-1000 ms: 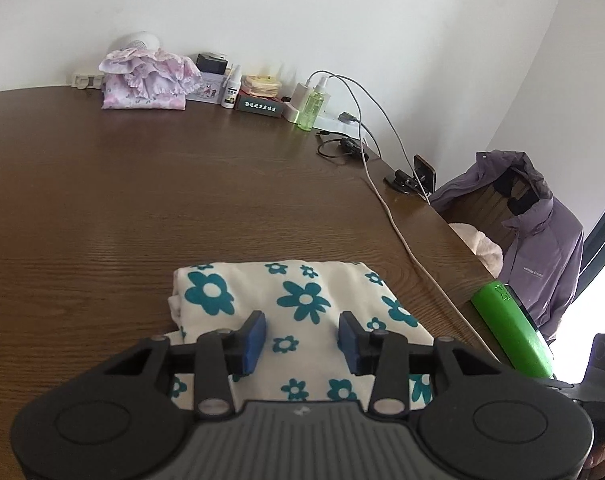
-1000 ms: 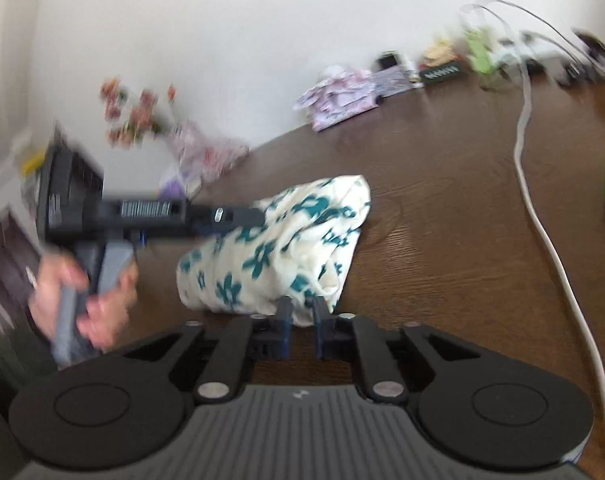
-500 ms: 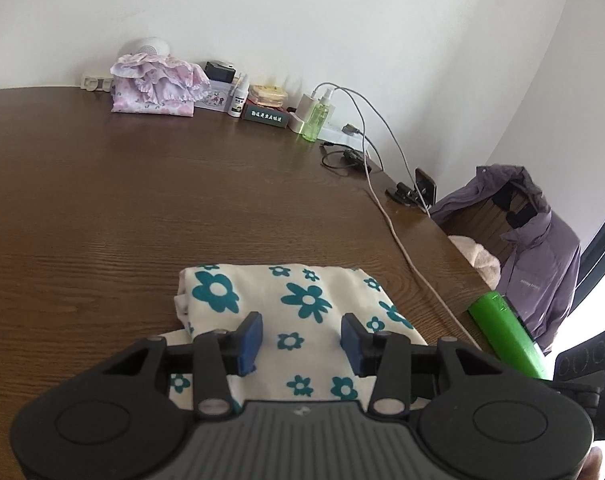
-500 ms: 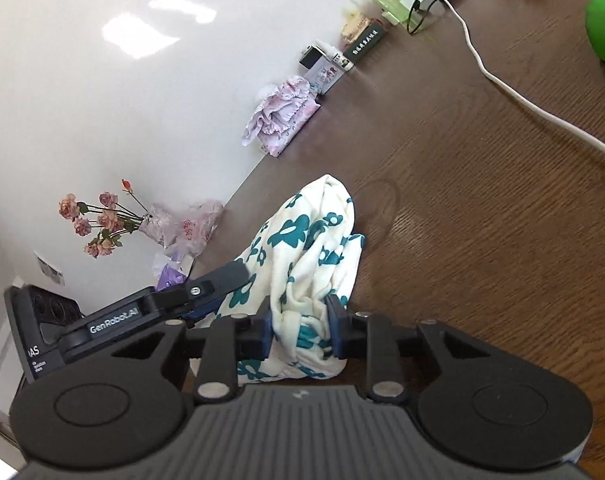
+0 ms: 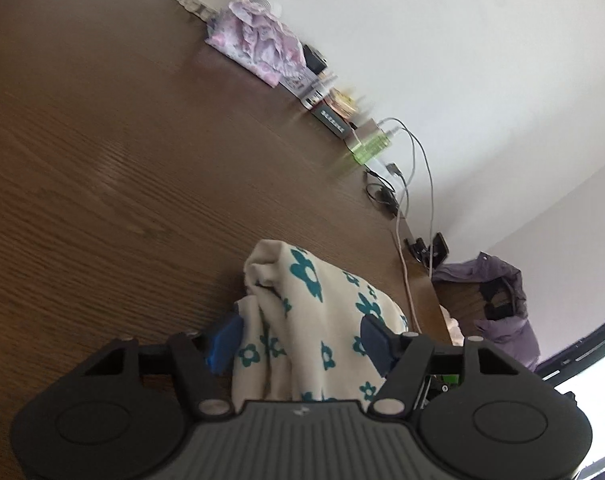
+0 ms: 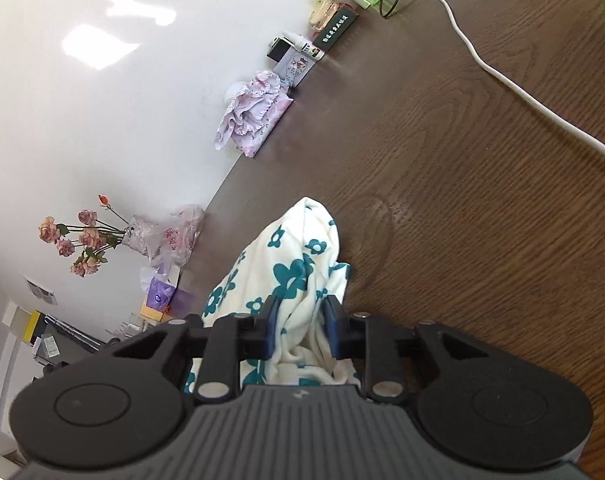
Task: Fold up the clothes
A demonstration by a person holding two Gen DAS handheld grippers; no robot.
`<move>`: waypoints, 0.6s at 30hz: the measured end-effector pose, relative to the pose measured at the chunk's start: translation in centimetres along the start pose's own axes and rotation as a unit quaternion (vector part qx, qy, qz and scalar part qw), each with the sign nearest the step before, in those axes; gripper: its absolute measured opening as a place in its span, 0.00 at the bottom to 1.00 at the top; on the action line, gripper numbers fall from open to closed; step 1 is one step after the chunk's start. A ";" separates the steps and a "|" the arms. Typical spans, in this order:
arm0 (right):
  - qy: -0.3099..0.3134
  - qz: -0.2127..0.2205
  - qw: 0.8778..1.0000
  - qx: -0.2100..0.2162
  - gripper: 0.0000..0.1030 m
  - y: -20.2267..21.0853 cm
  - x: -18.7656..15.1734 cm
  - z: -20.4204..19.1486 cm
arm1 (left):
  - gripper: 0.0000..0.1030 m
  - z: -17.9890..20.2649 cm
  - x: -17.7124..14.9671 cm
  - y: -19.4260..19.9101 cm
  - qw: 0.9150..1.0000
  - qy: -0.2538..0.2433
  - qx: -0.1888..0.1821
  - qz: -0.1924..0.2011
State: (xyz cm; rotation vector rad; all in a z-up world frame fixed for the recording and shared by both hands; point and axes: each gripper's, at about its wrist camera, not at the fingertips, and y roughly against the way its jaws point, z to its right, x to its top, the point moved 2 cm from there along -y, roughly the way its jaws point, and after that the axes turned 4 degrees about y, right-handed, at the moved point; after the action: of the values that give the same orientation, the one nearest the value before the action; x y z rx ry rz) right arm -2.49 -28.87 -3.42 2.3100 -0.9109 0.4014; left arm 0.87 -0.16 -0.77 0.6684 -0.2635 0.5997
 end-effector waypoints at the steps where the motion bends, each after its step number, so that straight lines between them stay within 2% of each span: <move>1: 0.025 -0.003 1.000 -0.002 0.43 0.3 0.2 -0.8 | 0.63 -0.4 0.2 -0.1 1.000 0.014 -0.010 -0.003; 3: 0.090 -0.001 0.996 -0.008 0.51 1.6 0.9 -2.6 | 0.63 -1.1 0.6 0.5 0.999 0.032 -0.025 -0.011; 5: 0.162 -0.003 0.986 -0.031 0.55 3.1 1.2 -4.3 | 0.63 -1.5 0.9 2.0 0.999 0.018 -0.028 -0.016; 6: 0.198 -0.007 0.979 -0.045 0.55 3.9 1.4 -5.1 | 0.63 -1.1 0.6 3.2 1.000 -0.018 -0.022 -0.009; 8: 0.244 -0.019 0.967 -0.063 0.55 4.6 1.3 -6.2 | 0.62 0.5 -0.4 5.2 0.994 -0.106 0.000 0.014; 9: 0.263 -0.027 0.962 -0.068 0.55 4.7 1.2 -6.6 | 0.62 1.5 -1.2 5.6 0.990 -0.140 0.017 0.024; 11: 0.269 -0.046 0.960 -0.068 0.54 4.0 0.9 -6.9 | 0.62 3.5 -2.9 6.2 0.976 -0.208 0.051 0.043; 12: 0.271 -0.055 0.959 -0.068 0.53 3.5 0.7 -6.9 | 0.62 4.0 -3.4 6.3 0.973 -0.221 0.055 0.044; 14: 0.277 -0.072 0.956 -0.064 0.53 2.6 0.2 -6.7 | 0.55 4.0 -3.8 6.2 0.976 -0.213 0.038 0.030; 16: 0.309 -0.085 0.946 -0.051 0.53 2.9 -0.8 -7.1 | 0.57 4.0 -4.3 6.3 0.977 -0.212 0.020 0.017; 17: 0.338 -0.088 0.936 -0.049 0.54 3.4 -1.4 -7.3 | 0.61 4.1 -4.6 6.7 0.972 -0.233 0.010 0.012; 18: 0.368 -0.090 0.924 -0.048 0.54 3.9 -2.0 -7.5 | 0.63 4.2 -5.2 7.0 0.964 -0.266 0.006 0.012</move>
State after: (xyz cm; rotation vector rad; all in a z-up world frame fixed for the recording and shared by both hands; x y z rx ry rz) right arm -6.99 -25.25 3.06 1.8843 -0.3270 1.0252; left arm -7.68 -0.78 3.83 0.8337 -0.7706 0.4345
